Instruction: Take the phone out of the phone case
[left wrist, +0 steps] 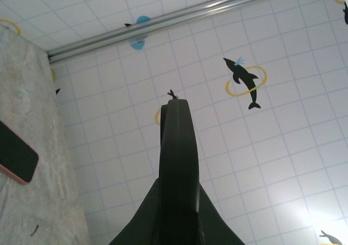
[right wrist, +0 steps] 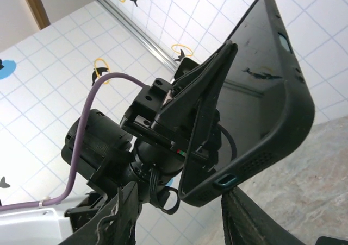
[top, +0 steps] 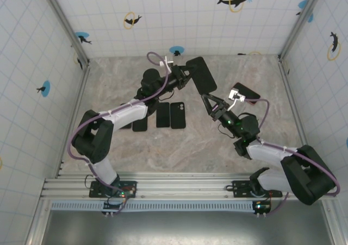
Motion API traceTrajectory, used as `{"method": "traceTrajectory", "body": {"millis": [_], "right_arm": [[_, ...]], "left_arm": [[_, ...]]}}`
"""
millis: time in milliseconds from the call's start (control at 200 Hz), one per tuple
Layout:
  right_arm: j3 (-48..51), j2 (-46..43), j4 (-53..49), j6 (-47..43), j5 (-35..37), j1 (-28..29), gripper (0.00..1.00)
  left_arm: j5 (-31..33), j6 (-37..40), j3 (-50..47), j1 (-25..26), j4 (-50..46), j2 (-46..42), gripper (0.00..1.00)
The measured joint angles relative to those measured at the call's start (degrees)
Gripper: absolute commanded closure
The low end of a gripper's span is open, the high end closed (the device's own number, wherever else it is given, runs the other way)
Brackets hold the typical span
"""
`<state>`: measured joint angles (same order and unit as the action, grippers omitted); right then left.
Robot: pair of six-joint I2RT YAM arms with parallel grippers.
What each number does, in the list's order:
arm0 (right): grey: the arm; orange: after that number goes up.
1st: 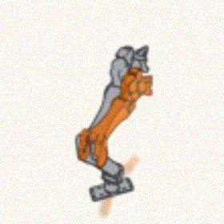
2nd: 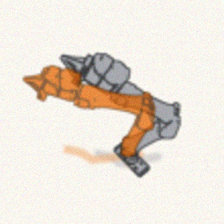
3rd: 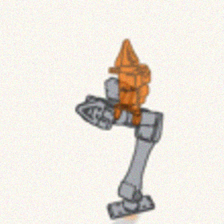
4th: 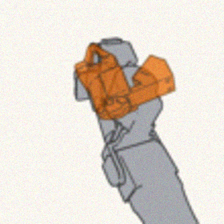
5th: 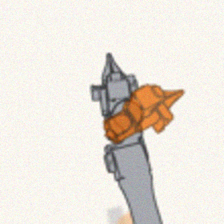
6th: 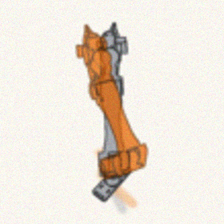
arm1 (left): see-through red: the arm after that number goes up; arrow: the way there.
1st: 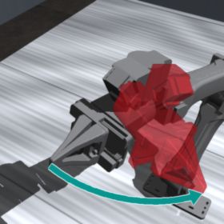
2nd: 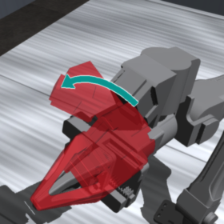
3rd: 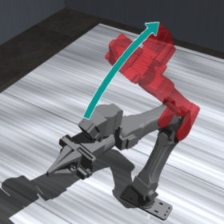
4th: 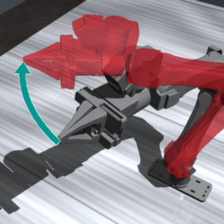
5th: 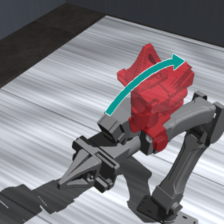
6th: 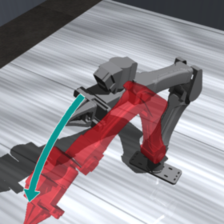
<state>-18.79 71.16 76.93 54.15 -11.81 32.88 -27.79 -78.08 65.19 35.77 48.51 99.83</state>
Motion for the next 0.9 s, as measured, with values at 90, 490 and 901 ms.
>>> {"method": "traceTrajectory", "body": {"millis": [90, 490, 901], "right_arm": [[0.0, 0.5, 0.68, 0.44, -0.09, 0.0, 0.62], [-0.98, 2.45, 1.51, 0.57, -2.12, -0.81, 0.84], [-1.55, 1.77, -7.85, -4.94, -3.21, -3.93, 0.89]], "left_arm": [[0.04, -0.04, 0.0, 0.37, 0.02, 0.0, 1.0], [0.42, -0.22, 1.11, 1.11, -0.44, 0.02, 1.0], [0.2, -0.85, 1.97, 1.7, -1.66, 0.09, 1.0]]}}
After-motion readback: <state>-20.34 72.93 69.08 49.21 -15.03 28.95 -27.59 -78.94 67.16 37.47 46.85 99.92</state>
